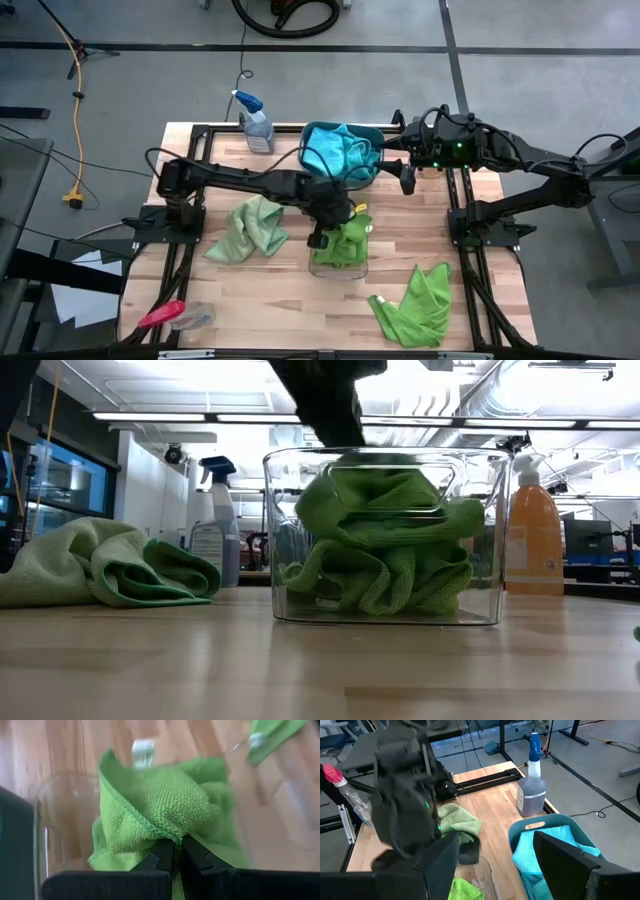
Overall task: Sort microfiber towel by color & place in baskets
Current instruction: Put the green microfiber towel into the transparent bin
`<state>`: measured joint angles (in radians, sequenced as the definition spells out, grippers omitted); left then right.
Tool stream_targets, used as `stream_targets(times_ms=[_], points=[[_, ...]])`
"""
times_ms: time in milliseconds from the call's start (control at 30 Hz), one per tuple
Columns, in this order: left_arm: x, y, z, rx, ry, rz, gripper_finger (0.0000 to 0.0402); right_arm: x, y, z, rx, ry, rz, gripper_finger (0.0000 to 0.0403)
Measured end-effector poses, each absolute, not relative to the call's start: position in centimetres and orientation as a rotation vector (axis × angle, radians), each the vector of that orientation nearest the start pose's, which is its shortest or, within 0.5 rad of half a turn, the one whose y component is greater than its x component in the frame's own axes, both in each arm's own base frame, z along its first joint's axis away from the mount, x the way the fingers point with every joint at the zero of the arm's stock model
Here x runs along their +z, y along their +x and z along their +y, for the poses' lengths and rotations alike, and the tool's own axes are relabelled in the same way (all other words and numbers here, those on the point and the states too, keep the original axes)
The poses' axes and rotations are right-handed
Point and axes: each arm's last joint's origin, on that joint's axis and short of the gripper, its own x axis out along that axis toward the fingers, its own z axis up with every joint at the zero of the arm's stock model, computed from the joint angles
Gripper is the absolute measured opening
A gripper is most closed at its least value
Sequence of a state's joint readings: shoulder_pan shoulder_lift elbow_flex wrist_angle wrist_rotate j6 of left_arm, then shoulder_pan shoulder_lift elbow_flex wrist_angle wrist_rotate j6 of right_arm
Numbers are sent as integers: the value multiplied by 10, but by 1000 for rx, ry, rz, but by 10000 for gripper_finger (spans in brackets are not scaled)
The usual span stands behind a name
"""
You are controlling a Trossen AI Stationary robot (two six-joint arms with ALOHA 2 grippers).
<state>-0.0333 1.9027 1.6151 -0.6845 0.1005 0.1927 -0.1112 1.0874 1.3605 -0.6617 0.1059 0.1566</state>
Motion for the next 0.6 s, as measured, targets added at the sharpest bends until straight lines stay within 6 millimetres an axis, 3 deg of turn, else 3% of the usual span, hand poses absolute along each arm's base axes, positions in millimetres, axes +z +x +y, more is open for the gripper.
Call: stream_targets(times_ms=[600], points=[[173,436,-19,-183,117,1197,0,423,204,-27,-290,145,384,256]])
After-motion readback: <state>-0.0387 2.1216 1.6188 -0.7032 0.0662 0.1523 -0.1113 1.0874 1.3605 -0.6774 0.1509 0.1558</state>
